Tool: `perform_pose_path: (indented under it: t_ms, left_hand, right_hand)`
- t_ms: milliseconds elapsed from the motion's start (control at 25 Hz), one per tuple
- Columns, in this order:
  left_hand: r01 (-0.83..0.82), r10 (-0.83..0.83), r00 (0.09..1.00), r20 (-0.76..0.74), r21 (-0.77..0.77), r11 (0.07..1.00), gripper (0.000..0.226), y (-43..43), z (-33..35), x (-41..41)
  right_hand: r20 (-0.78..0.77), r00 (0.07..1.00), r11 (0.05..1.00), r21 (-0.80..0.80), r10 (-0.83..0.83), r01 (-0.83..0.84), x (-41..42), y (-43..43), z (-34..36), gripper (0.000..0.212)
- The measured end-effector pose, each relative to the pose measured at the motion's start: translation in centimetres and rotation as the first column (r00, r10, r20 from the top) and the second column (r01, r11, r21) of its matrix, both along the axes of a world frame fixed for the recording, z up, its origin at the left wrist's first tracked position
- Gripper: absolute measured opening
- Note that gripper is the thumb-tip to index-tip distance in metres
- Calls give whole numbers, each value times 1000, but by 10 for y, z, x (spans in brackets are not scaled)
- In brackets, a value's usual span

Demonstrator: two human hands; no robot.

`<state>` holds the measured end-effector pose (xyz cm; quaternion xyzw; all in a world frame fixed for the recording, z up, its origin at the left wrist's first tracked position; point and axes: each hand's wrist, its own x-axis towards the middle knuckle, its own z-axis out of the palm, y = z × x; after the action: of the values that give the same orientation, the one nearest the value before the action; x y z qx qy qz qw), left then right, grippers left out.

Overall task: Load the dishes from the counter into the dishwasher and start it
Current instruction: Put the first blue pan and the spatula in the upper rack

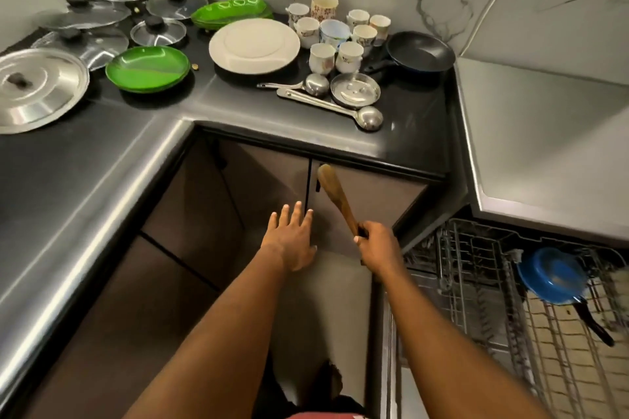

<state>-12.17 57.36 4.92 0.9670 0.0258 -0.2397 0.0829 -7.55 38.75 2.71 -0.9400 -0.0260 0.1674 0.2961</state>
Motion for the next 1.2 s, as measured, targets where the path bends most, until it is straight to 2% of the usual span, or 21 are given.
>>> perform_pose_path:
  t_ms: [440, 800, 1200]
  left_hand:
    - [-12, 12, 1000, 10, -18, 1000, 77, -85, -9, -97]
    - [107, -108, 993, -47, -27, 994, 78, -174, -16, -172]
    - [236, -238, 971, -31, -54, 970, 80, -359, -6, -184]
  right_hand:
    - [-89, 994, 994, -78, 64, -71, -104, -83, -5, 10]
    - [-32, 995, 988, -125, -96, 91, -199, -164, 3, 12]
    - [43, 979, 957, -210, -198, 202, -232, -345, 22, 19]
